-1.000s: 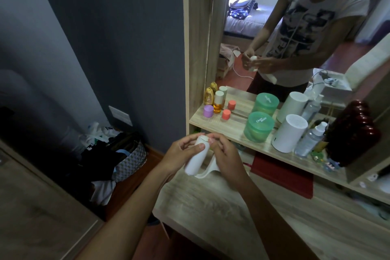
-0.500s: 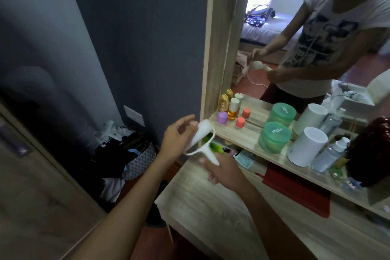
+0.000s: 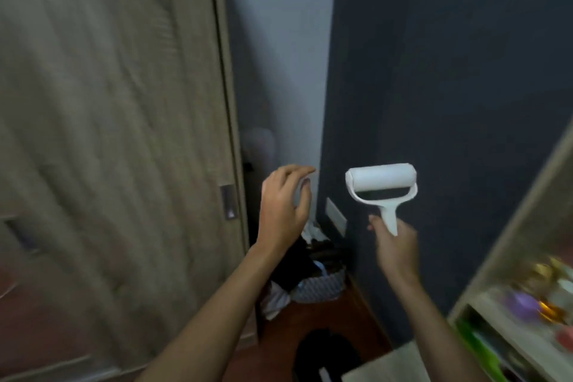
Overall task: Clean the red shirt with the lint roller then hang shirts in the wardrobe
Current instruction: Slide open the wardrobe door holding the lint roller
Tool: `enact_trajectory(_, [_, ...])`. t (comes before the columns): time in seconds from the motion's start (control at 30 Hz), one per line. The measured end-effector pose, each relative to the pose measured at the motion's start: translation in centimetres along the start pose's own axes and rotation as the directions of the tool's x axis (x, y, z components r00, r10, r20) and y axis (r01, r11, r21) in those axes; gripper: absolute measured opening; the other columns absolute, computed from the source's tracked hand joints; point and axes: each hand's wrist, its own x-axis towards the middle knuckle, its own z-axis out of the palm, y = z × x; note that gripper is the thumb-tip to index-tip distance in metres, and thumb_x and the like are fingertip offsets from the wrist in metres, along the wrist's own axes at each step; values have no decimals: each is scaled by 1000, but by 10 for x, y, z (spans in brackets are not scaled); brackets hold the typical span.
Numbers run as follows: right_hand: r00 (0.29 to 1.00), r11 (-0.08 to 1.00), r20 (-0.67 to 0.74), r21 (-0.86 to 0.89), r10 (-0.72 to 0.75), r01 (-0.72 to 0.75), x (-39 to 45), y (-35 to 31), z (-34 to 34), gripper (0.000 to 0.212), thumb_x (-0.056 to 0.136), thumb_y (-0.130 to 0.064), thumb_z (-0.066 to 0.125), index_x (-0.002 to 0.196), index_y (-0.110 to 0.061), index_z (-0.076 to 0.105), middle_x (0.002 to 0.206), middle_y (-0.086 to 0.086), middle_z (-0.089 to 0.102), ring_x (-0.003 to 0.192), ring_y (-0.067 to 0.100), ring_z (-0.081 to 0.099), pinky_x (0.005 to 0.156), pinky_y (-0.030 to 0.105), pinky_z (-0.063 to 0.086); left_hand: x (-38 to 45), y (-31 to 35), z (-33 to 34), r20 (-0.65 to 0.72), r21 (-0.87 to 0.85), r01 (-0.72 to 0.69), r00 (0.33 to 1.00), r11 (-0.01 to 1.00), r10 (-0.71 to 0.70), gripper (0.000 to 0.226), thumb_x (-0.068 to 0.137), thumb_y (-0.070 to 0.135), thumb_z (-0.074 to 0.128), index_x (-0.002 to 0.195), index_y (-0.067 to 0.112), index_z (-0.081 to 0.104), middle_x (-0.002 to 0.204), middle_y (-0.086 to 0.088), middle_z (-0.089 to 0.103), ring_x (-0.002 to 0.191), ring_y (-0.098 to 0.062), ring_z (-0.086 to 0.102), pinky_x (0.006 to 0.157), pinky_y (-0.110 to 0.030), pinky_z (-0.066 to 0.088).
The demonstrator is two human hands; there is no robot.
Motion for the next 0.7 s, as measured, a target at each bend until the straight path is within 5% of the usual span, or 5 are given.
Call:
enact_trajectory(0.33, [971, 963, 132, 210, -198, 168, 46, -83, 182, 47, 87, -31, 63, 49, -20, 38, 47, -5, 37, 47, 13, 37, 50, 29, 30, 45, -141, -78, -26, 430, -116, 990, 896, 140, 40, 85, 8, 52, 123, 10, 63, 135, -10, 56, 132, -24, 44, 109, -43, 34])
enact_trajectory(0.5, [940, 968, 270, 190, -210, 162, 48, -70, 236, 41, 88, -40, 64, 56, -19, 48, 49, -5, 47, 47, 11, 46, 49, 26, 36, 27, -215, -79, 149, 611, -117, 988, 783, 32, 59, 85, 11, 56, 142, 12, 43, 152, -10, 36, 143, -26, 27, 116, -45, 22])
enact_trajectory(0.7, [959, 970, 258, 236, -120, 58, 48, -41, 300, 37, 87, -24, 64, 58, -3, 54, 48, 5, 50, 43, 14, 48, 45, 28, 39, 26, -290, -57, 363, 681, -227, 930, 696, -52, 79, 82, 17, 64, 150, 14, 23, 157, -17, 22, 145, -33, 20, 113, -55, 27])
